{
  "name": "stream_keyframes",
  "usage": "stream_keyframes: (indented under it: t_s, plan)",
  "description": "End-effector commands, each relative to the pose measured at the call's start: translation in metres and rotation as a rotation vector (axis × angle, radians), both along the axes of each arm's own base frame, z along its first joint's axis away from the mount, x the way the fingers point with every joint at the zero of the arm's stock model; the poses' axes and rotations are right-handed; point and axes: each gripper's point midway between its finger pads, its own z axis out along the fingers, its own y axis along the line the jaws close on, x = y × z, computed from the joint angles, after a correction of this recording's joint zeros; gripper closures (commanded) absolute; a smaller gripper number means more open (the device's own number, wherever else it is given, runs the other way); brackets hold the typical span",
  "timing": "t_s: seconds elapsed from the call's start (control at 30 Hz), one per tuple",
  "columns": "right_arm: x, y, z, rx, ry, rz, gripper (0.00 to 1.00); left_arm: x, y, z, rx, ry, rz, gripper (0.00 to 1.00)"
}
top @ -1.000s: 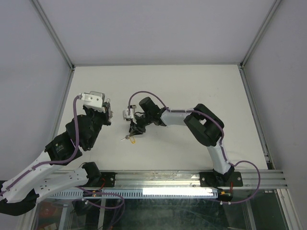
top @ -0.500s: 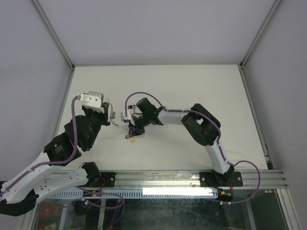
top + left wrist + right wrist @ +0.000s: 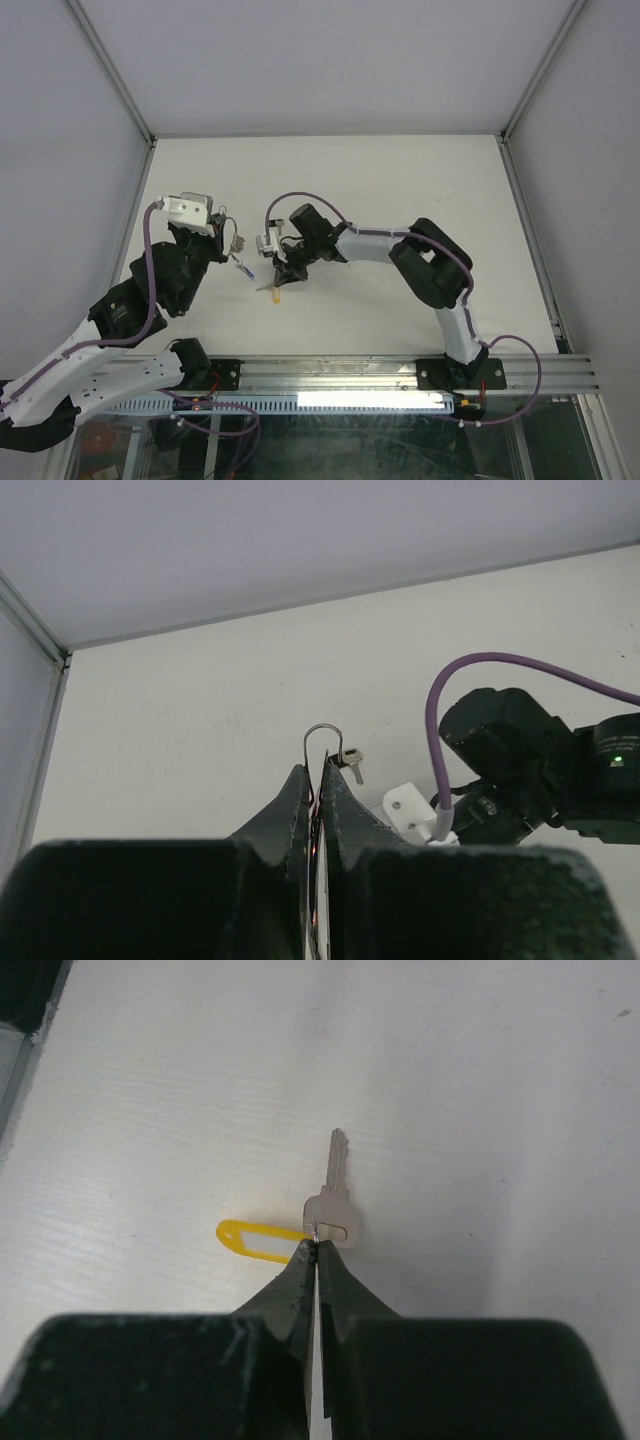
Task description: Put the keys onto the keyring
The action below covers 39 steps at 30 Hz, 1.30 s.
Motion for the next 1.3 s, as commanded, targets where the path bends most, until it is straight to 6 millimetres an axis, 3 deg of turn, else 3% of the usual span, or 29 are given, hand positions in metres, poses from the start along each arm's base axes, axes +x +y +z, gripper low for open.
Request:
stream_keyframes:
  t_s: [0.0, 0.33, 0.6, 0.8, 1.03, 1.27]
  plan:
    - [0.007, -0.011, 0.078, 0.114, -0.093, -0.043, 1.00, 0.000, -0.008, 0.021, -0.065, -0.042, -0.037, 1.00]
    - [-0.009, -0.074, 0.151, 0.190, -0.262, -0.207, 1.00, 0.001, -0.071, 0.022, -0.081, 0.012, -0.272, 1.00]
    - [-0.006, -0.127, 0.249, 0.354, -0.553, -0.397, 1.00, 0.003, -0.120, 0.020, -0.080, 0.037, -0.432, 1.00]
    - [-0.004, -0.153, 0.313, 0.495, -0.705, -0.511, 1.00, 0.010, -0.150, 0.021, -0.044, 0.042, -0.483, 1.00]
    - [-0.002, -0.161, 0.315, 0.468, -0.799, -0.500, 1.00, 0.004, -0.179, 0.027, -0.030, 0.007, -0.503, 1.00]
    - [-0.002, -0.158, 0.313, 0.480, -0.841, -0.491, 1.00, 0.003, -0.185, 0.034, -0.042, -0.009, -0.504, 1.00]
